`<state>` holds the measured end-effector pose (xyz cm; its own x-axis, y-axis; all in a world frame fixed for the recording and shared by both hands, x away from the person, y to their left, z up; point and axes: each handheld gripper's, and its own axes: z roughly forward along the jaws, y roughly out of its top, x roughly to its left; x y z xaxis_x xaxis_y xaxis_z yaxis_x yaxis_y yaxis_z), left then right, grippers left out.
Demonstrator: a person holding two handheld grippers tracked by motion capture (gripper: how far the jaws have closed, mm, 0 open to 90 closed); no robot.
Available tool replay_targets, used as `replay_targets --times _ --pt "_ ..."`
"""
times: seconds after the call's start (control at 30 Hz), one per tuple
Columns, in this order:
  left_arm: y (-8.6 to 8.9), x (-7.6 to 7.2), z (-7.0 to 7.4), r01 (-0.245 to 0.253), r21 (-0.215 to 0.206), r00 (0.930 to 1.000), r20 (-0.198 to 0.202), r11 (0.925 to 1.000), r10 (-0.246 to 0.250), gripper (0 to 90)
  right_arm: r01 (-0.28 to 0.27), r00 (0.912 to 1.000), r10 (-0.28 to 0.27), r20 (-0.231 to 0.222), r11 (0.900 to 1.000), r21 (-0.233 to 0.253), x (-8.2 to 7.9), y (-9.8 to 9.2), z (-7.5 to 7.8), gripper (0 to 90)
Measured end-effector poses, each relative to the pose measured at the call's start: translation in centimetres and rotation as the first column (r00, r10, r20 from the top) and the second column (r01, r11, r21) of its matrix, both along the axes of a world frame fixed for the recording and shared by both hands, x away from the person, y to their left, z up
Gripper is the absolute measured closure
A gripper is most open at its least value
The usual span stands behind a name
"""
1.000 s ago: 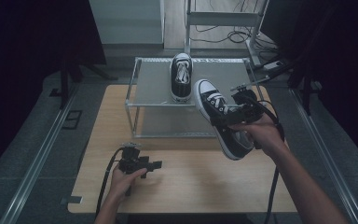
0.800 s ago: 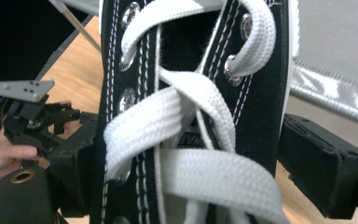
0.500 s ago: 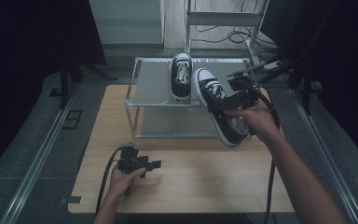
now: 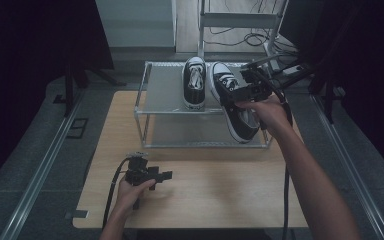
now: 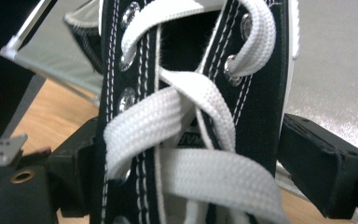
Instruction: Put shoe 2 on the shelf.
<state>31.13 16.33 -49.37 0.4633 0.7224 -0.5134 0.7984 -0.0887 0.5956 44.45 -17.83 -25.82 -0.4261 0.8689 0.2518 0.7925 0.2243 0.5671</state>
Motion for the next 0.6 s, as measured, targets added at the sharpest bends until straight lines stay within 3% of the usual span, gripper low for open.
replay_targets --times 0.6 --pt "0.0 0.0 0.0 0.006 -0.003 1.0000 -0.001 1.0000 -0.006 24.9 0.084 0.9963 -0.084 -0.020 0.996 -0.002 2.9 0.5 0.5 13.8"
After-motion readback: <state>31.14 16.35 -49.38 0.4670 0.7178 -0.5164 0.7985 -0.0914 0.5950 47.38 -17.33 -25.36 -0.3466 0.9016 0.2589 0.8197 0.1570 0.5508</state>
